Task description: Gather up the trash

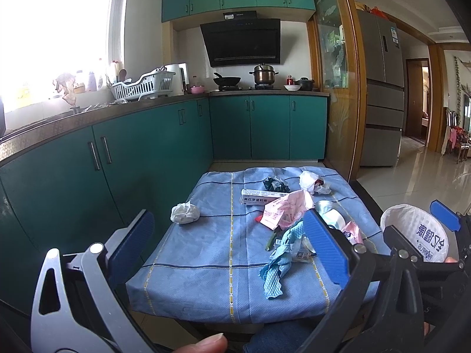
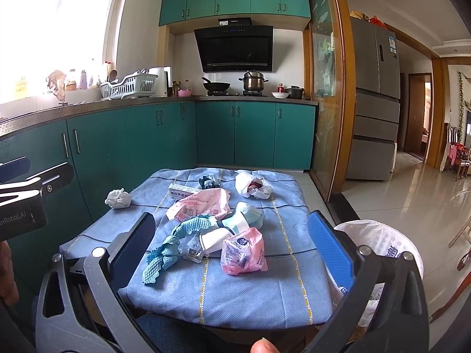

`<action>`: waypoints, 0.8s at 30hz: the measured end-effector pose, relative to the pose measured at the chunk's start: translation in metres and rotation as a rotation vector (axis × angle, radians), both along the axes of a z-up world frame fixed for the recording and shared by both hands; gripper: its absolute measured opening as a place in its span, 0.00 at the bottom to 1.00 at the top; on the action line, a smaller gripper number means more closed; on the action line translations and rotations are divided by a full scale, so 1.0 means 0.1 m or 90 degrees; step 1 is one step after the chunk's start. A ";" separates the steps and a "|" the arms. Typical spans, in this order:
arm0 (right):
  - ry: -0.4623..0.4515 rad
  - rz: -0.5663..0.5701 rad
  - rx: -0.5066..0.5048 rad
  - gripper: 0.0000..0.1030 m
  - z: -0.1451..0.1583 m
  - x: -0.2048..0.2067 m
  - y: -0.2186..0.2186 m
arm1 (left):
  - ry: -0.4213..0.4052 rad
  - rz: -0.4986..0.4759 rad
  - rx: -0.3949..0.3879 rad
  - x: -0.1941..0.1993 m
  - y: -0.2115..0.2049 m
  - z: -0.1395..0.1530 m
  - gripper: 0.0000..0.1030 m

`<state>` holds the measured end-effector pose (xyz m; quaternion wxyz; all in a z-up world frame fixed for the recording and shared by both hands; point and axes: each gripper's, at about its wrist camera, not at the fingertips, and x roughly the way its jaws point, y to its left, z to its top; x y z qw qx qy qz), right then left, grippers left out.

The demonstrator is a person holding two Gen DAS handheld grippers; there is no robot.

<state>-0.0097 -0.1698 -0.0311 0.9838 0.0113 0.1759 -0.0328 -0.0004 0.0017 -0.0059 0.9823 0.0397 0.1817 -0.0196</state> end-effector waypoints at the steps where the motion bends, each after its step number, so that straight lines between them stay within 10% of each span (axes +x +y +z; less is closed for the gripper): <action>1: 0.000 0.000 0.000 0.98 0.00 0.00 0.00 | 0.000 0.000 0.000 0.00 0.00 0.00 0.98; 24: -0.003 0.000 0.002 0.98 -0.01 0.03 -0.04 | 0.006 0.003 -0.001 0.09 -0.01 -0.07 0.98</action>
